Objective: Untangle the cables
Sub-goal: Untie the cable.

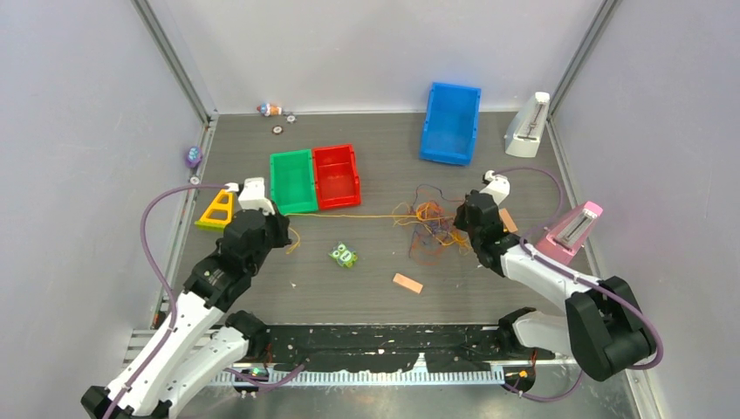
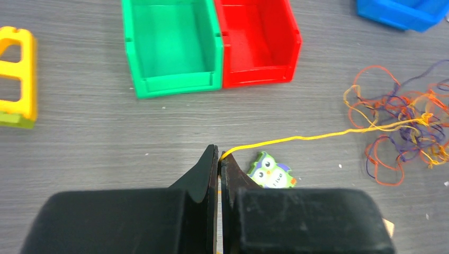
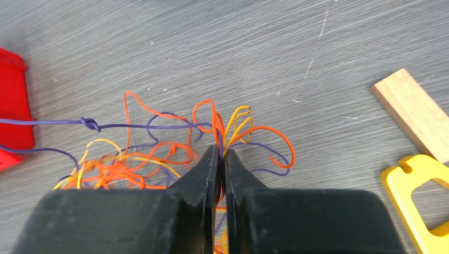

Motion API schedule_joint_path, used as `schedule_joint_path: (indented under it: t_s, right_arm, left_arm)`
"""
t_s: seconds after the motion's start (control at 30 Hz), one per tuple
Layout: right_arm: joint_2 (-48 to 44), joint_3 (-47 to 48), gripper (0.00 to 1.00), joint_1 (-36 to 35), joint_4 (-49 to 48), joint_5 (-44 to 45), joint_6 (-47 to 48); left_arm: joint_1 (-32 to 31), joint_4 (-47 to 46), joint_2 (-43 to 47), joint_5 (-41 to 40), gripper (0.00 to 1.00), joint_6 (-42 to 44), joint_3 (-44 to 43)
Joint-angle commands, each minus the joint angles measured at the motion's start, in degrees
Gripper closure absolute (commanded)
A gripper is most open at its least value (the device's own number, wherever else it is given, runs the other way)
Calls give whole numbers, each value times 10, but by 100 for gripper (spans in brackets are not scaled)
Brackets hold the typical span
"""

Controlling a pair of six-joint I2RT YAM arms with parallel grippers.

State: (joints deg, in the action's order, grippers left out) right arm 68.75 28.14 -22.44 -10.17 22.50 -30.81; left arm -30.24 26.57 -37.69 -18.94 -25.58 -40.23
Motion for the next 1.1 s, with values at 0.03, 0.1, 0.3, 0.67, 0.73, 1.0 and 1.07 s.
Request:
schedule_joint_path:
  t_s: [0.03, 0.1, 0.3, 0.67, 0.73, 1.0, 1.07]
  right_arm:
    - [-36, -12, 94, 2, 17, 98, -9]
    - [-42, -14, 94, 2, 19, 109, -12]
    - [-57, -20, 94, 3, 19, 120, -19]
    - [-77, -76, 13, 2, -174, -200, 104]
    - [-67, -78, 12, -1, -202, -259, 113]
    - [-8, -38, 2, -41, -190, -304, 137]
    - [15, -15, 1, -60, -167, -286, 145]
  left_arm:
    - [38, 48, 28, -66, 100, -10, -40]
    - [52, 53, 35, -65, 100, -9, -42]
    - [69, 46, 42, -50, 100, -12, -35]
    - [69, -34, -8, 119, 100, 15, -11]
    - [69, -31, -16, 123, 100, 16, -19]
    - [69, -24, -12, 99, 100, 26, -32]
    - [69, -18, -14, 91, 100, 28, -36]
